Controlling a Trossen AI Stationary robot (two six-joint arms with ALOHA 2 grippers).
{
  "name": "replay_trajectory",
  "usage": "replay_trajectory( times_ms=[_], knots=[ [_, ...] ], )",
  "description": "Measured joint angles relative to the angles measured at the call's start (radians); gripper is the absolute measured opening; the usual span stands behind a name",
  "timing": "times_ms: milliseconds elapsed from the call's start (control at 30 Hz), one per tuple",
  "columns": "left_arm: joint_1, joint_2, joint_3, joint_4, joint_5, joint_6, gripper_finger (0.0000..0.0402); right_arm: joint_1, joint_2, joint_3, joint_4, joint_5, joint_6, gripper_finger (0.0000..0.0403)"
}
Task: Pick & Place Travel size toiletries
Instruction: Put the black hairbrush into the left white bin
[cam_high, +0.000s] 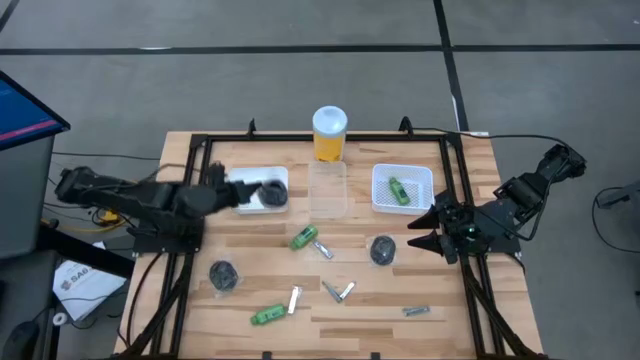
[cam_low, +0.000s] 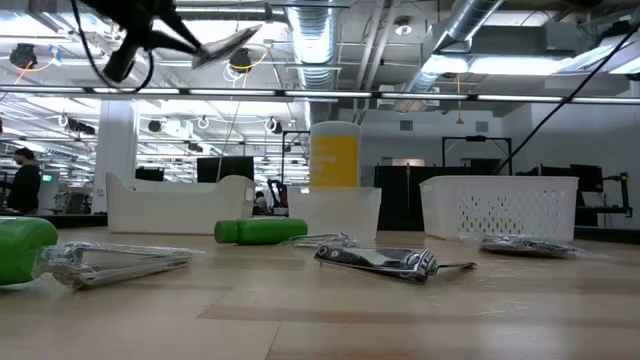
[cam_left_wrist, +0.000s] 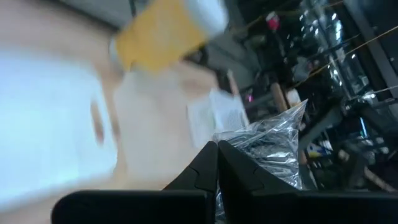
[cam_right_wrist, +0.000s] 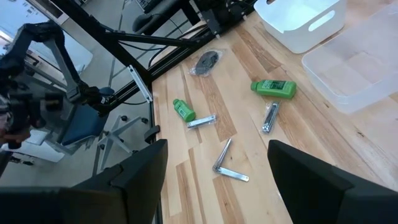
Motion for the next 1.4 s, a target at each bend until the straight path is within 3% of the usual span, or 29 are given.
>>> replay_trajectory(
  times_ms=[133,300,400,600,967,1267,1400],
  knots=[
    [0.14,0.017,0.056,-0.044,0.105,0.124,0.0,0.0,0.0,0.0,0.0,0.0,0.0,0.027],
    [0.308,0.09,0.075,-0.142,0.334,0.179,0.0,0.0,0.0,0.0,0.0,0.0,0.0,0.027],
    [0.375,0.153,0.075,-0.21,0.422,0.213,0.0,0.0,0.0,0.0,0.003,0.0,0.0,0.027],
    [0.469,0.273,0.075,-0.334,0.428,0.262,0.0,-0.005,0.0,0.0,0.003,0.0,0.001,0.027],
    [0.575,0.433,0.076,-0.338,0.402,0.366,0.0001,-0.042,0.0,0.0,0.003,0.0,0.0,0.027],
    [0.598,0.498,0.076,-0.327,0.402,0.426,0.0002,-0.042,0.0,0.0,0.002,0.0,0.0,0.027],
    [0.595,0.497,0.076,-0.322,0.402,0.488,0.0027,-0.042,0.0,0.0,0.002,0.0,0.0,0.027]
  ],
)
